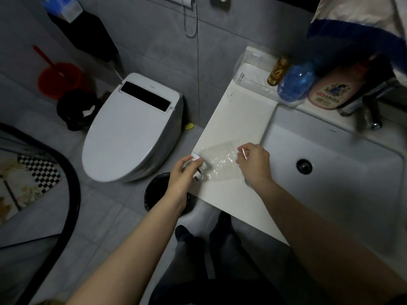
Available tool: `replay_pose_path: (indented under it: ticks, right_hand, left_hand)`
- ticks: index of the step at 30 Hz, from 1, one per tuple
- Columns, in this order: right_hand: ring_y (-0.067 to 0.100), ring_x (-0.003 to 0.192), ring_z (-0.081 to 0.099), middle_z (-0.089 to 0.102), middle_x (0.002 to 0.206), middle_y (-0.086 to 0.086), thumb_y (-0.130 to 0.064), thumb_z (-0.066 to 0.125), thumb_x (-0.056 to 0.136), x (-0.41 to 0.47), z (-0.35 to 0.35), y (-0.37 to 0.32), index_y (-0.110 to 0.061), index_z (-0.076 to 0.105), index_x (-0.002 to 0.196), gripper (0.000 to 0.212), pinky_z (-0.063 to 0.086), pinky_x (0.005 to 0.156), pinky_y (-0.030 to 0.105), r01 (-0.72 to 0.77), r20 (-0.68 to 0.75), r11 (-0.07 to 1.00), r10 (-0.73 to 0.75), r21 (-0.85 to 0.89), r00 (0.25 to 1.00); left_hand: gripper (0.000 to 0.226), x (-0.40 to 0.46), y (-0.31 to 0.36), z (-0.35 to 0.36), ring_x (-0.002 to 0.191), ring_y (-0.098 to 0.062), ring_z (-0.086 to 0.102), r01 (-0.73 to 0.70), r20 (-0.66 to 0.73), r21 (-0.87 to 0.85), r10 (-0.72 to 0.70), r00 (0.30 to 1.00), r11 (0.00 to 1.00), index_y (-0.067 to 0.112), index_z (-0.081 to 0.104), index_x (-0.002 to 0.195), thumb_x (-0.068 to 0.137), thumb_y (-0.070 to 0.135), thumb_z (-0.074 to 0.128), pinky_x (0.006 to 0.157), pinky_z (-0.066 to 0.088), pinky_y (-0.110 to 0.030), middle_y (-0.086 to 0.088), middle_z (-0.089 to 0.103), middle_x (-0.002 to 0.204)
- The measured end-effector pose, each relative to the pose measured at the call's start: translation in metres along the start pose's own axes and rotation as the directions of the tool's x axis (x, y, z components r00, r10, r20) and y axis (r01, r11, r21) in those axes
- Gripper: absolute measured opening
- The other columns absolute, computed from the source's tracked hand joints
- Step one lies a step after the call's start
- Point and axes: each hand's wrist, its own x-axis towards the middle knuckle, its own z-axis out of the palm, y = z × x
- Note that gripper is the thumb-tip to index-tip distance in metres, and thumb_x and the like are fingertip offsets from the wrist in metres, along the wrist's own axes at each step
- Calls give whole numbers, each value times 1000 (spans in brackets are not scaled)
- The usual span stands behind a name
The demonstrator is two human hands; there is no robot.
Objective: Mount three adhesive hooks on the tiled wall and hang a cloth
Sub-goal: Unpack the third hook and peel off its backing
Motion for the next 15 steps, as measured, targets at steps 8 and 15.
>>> replay_pose_path:
  ticks: [8,15]
  right_hand:
    - [21,68,65,65,85,9,-2,47,97,10,3,-5,-4,66,105,22,55,72,35,-252,234,935,194,250,953]
    - [21,65,65,61,83,10,0,45,99,19,1,-10,-3,62,108,20,55,60,23,-445,438,778,245,444,865]
  left_hand:
    - [58,8,1,5,74,-14,57,38,-2,-57,-39,999,998,26,69,104,53,49,86,88,48,-36,-4,65,94]
    - [67,15,-2,-2,60,-11,52,44,15,-70,-43,999,997,14,65,115,59,45,84,82,42,-34,0,61,71]
